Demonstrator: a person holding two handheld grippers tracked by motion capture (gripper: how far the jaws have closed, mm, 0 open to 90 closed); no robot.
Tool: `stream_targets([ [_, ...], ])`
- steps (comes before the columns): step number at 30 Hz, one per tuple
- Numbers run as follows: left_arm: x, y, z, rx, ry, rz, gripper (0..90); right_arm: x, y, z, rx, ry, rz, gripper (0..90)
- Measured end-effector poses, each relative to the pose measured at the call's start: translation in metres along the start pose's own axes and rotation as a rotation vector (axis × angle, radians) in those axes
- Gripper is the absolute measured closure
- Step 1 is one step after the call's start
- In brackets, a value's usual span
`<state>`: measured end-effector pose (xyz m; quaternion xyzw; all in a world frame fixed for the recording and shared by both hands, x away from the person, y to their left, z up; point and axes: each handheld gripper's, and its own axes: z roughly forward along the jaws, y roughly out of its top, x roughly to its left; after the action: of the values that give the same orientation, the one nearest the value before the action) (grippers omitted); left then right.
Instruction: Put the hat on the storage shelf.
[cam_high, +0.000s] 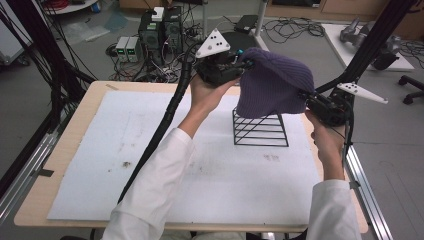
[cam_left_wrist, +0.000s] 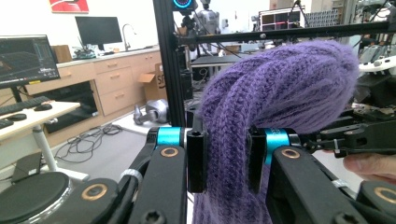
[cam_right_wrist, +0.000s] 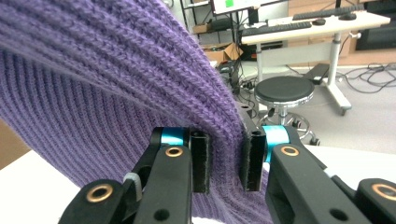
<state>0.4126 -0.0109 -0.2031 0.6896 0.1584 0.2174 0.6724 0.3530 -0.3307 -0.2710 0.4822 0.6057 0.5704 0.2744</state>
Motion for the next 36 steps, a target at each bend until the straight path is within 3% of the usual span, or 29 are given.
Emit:
stream_targets([
  [10,0.001,-0.035,0.004,0.058,0.004,-0.033,76.8,-0.008,-0.031,0.011,0.074,-0.014,0.045,78.5],
  [36,-0.008,-0.066,0.013,0.151,-0.006,-0.047,76.8,-0.019,-0.064,0.020,0.119,-0.070,0.069,78.2],
])
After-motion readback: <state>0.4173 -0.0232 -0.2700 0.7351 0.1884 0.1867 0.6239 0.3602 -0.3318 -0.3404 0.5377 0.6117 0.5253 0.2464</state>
